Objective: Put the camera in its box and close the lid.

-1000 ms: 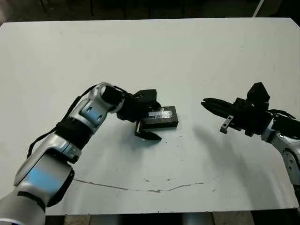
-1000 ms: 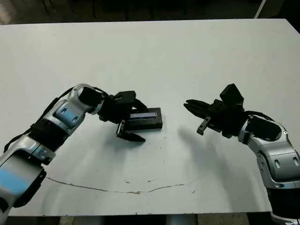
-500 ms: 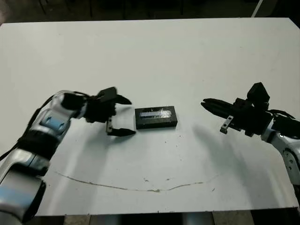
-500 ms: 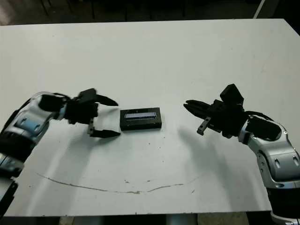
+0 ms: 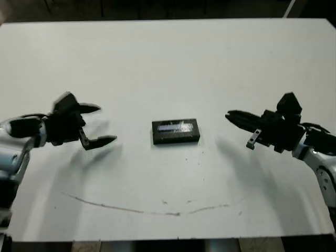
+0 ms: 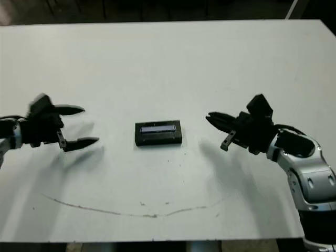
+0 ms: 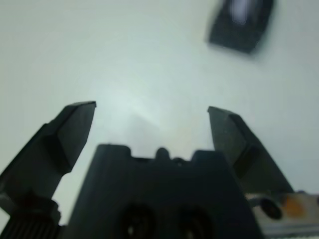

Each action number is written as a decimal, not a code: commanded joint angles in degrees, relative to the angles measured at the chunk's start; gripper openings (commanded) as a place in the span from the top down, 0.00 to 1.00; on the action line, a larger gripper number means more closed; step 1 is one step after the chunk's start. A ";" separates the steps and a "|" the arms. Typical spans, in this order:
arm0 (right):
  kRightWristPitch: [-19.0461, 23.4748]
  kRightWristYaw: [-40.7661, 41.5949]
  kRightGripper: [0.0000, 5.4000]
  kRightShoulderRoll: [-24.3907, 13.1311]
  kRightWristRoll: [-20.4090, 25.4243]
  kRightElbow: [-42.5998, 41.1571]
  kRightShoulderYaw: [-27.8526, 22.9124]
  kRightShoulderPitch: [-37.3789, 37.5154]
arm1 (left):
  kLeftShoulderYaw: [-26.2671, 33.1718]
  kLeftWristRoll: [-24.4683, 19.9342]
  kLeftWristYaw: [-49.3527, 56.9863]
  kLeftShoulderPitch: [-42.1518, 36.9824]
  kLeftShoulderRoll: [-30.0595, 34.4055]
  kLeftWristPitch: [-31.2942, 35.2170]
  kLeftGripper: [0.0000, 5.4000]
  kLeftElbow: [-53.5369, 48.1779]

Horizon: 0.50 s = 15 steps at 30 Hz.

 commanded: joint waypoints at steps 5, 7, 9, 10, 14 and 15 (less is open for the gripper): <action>-1.14 -0.90 1.00 2.02 1.06 1.70 -1.06 0.17 | -0.76 -4.30 21.23 3.22 -16.81 4.98 0.25 -18.13; -1.52 -1.22 1.00 2.27 0.70 1.74 -1.16 0.05 | -2.88 -5.05 25.13 2.58 -20.34 6.77 0.33 -20.82; -1.52 -1.47 1.00 2.57 0.92 1.93 -1.43 -0.05 | -4.98 -6.00 29.48 1.65 -23.94 10.00 0.39 -23.16; -1.46 -1.92 1.00 2.74 0.89 1.83 -1.58 0.01 | -6.20 -6.06 31.54 1.13 -25.51 11.59 0.43 -23.91; -0.80 -3.64 1.00 2.69 0.44 1.07 -2.11 0.35 | -11.51 -5.29 38.25 -1.00 -31.17 17.70 0.57 -23.68; -0.76 -3.77 1.00 2.64 0.55 1.06 -2.28 0.41 | -13.09 -4.69 39.79 -1.48 -32.55 18.99 0.60 -22.99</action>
